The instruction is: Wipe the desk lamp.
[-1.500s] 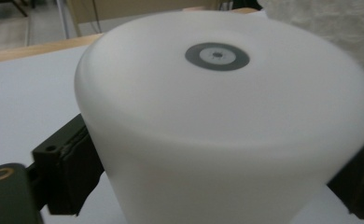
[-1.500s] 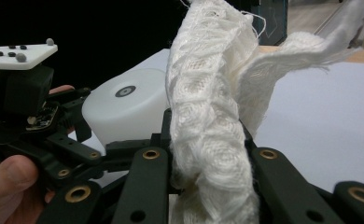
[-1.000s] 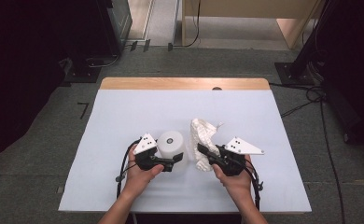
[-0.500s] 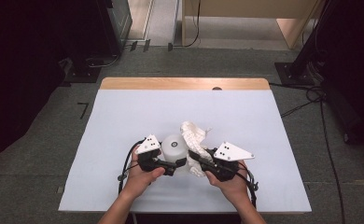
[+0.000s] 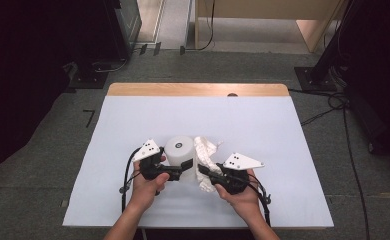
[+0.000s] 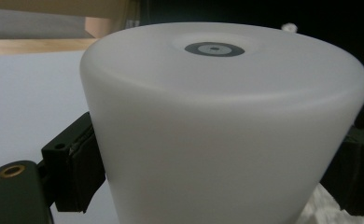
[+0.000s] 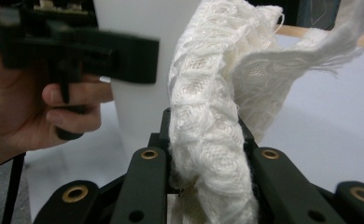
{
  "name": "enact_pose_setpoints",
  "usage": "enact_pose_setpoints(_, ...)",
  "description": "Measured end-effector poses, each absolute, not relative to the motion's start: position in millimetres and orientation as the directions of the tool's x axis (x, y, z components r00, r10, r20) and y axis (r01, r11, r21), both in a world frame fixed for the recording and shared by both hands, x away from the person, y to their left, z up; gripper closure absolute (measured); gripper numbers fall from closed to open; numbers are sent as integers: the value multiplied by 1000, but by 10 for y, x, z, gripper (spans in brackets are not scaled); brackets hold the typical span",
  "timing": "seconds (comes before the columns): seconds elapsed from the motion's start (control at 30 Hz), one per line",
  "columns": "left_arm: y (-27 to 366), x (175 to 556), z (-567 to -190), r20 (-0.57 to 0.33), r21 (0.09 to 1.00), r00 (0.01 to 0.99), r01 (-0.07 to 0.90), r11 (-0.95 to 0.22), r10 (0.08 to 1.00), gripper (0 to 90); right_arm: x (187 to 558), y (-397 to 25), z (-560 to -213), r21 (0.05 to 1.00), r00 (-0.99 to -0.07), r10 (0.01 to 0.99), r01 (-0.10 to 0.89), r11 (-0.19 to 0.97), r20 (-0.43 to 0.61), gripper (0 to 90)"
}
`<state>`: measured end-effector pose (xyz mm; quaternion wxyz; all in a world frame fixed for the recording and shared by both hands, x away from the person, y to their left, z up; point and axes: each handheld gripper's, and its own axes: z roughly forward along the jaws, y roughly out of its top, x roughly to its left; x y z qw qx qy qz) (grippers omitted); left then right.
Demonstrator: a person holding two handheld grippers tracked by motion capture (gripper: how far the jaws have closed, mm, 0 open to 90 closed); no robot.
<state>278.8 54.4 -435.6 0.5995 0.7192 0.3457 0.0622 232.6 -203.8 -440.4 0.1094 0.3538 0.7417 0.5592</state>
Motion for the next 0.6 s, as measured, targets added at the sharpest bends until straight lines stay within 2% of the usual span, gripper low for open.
enact_pose_setpoints(0.1, 596, 2803, -4346, -334, 905, 733, 425, -16, 592, 84, 2308, -1965, -4447, 898, -731, 637, 419, 134, 246, 740)
enact_pose_setpoints(0.3, 584, 2807, -4366, -334, 899, 742, 437, -41, 581, 85, 2318, -1940, -4488, 888, -720, 643, 440, 134, 259, 740)
enact_pose_setpoints(0.6, 342, 2710, -4436, -260, 906, 834, 385, -175, 487, 85, 2400, -2193, -4413, 896, -667, 691, 440, 64, 279, 760)
